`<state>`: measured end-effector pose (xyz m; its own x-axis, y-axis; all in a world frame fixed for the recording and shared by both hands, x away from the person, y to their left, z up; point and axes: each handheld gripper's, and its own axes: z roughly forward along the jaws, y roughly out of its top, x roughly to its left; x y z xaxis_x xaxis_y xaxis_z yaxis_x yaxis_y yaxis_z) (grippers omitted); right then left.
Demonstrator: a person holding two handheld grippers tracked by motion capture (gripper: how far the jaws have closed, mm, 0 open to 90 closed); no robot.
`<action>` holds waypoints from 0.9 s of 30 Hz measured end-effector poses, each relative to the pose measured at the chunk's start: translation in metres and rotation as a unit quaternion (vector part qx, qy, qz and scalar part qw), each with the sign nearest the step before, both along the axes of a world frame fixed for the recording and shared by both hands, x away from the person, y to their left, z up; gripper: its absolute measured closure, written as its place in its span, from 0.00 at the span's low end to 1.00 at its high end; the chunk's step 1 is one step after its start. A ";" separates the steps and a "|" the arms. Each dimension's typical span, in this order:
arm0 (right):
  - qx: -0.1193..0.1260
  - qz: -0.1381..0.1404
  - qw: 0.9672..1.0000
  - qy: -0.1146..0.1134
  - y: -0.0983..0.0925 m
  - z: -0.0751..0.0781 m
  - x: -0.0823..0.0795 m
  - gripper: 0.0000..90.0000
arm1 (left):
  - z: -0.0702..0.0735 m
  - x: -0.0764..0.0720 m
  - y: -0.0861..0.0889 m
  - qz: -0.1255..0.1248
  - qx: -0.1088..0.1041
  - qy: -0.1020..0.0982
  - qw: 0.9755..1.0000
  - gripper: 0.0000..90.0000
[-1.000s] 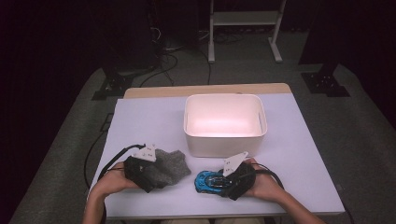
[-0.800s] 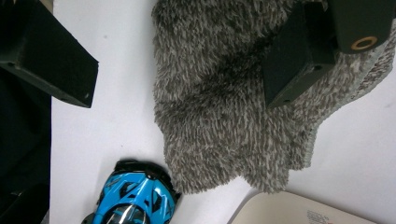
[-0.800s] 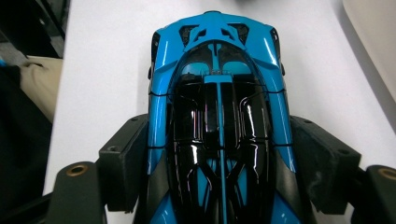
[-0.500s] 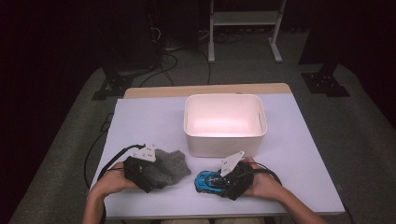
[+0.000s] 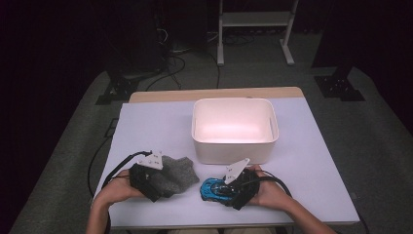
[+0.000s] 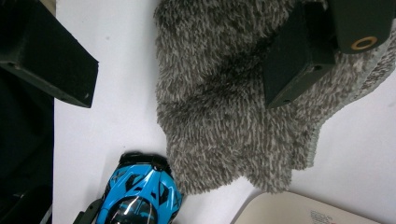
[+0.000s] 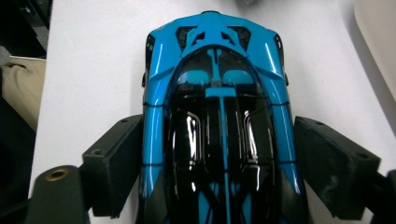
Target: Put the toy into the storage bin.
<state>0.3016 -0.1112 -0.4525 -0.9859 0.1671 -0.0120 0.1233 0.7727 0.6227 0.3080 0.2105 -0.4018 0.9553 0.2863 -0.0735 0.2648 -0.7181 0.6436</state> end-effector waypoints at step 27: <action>0.014 0.004 1.000 0.007 -0.014 0.008 -0.001 0.30 | -0.001 0.001 0.001 0.001 -0.001 0.002 1.000 0.11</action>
